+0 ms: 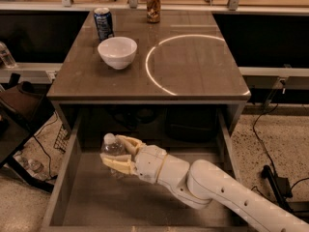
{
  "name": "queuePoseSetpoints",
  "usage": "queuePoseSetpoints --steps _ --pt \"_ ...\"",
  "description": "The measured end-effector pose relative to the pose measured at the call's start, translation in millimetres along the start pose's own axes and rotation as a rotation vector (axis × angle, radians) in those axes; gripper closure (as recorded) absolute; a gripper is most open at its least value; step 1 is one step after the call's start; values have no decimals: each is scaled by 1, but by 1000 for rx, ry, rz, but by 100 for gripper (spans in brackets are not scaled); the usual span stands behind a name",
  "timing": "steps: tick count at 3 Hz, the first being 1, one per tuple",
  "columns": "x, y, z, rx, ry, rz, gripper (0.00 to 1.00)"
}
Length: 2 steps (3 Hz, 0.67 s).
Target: Place water bottle into top drawer
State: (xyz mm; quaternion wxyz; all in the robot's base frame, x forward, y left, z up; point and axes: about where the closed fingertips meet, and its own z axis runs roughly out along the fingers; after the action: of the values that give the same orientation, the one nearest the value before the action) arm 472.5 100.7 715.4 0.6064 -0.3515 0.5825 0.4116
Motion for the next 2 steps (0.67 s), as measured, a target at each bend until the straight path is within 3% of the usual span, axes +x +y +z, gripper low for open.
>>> queuePoseSetpoints --steps 2 --pt "18 -2 0 28 17 -1 100"
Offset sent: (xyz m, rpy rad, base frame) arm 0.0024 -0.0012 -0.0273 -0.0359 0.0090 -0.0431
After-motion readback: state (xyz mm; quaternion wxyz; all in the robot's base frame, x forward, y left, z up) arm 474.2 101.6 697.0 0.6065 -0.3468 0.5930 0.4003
